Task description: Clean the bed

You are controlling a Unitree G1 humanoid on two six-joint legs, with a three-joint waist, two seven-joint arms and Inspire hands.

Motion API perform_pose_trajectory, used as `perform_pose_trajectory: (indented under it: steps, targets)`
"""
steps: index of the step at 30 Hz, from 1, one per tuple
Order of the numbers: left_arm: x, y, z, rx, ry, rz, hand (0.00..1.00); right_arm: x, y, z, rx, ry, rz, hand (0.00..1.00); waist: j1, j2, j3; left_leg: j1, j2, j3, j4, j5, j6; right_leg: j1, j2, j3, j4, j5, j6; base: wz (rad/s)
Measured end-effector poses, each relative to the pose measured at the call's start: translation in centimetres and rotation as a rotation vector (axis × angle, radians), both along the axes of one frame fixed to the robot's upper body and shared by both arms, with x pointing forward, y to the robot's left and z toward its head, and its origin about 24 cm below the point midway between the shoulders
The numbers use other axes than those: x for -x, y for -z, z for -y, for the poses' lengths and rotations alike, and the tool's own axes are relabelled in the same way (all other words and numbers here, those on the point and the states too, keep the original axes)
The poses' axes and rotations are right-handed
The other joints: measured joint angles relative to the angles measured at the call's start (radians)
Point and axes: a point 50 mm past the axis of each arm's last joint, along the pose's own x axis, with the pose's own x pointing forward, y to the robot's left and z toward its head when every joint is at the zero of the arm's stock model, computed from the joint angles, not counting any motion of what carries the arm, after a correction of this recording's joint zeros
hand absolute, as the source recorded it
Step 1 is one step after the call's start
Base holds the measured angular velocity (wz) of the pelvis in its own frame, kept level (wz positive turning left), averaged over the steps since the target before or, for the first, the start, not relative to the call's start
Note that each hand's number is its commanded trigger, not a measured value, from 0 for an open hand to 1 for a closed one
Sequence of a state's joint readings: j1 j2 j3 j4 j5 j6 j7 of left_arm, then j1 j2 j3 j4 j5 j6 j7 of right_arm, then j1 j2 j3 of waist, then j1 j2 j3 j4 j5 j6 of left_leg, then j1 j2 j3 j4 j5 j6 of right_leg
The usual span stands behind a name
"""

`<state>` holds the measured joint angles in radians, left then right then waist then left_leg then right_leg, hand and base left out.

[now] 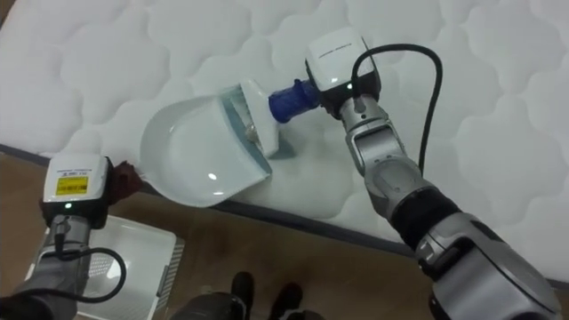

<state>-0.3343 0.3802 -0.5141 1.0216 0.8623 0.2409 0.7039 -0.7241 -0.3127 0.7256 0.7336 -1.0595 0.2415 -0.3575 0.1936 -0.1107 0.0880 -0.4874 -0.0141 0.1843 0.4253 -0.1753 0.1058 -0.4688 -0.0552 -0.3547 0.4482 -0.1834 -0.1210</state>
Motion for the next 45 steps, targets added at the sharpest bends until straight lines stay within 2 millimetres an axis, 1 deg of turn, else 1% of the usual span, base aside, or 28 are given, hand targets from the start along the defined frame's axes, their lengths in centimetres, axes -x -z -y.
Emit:
perform_pose_trajectory:
  steps: [5,12,22,25,29,34,45]
  targets:
    - [0.1,0.2,0.1,0.007,-0.004,-0.014,1.0,0.0,0.1,-0.5,-0.007,-0.006,-0.021,1.0,0.0,0.003,-0.0016,0.004,0.0,0.002,-0.004,0.0,-0.001,0.0,0.0,0.003,0.001,0.0,0.0,0.0]
    - [0.1,0.2,0.2,0.012,-0.006,-0.02,1.0,0.3,0.7,-2.2,-0.029,-0.061,-0.099,1.0,0.0,0.003,-0.002,0.004,0.0,0.002,-0.003,0.0,-0.001,0.0,-0.001,0.003,0.001,0.0,0.0,0.0]
    - [0.2,0.6,0.5,0.022,-0.014,-0.031,1.0,0.8,1.0,-4.7,-0.067,-0.143,-0.153,1.0,0.001,0.005,-0.0026,0.004,-0.001,0.001,-0.001,0.001,0.0,0.001,-0.003,-0.005,0.003,0.0,0.0,0.0]
    - [0.2,0.6,0.5,0.022,-0.012,-0.031,1.0,0.9,0.9,-5.1,-0.085,-0.162,-0.161,1.0,0.002,0.005,-0.0027,0.004,-0.002,0.001,-0.001,0.001,0.0,0.001,-0.004,-0.004,0.004,0.0,0.0,0.0]
    - [0.2,0.6,0.6,0.025,-0.011,-0.032,1.0,1.0,1.0,-5.3,-0.09,-0.17,-0.165,1.0,0.003,0.006,-0.0034,0.004,-0.002,0.001,-0.001,0.001,0.0,-0.001,-0.004,-0.004,0.005,0.0,0.0,0.0]
    - [0.3,0.8,0.8,0.029,-0.012,-0.039,1.0,1.1,1.1,-5.4,-0.095,-0.186,-0.175,1.0,0.003,0.017,-0.0099,0.004,-0.002,0.001,-0.001,0.001,0.0,-0.001,-0.005,-0.002,0.006,0.0,0.0,0.0]
    - [0.4,0.9,0.9,0.033,-0.009,-0.041,1.0,1.1,1.1,-5.4,-0.095,-0.194,-0.177,1.0,-0.001,0.018,-0.0105,0.005,-0.005,0.001,-0.001,0.001,0.001,-0.001,-0.009,-0.004,0.005,-0.001,0.001,0.0]
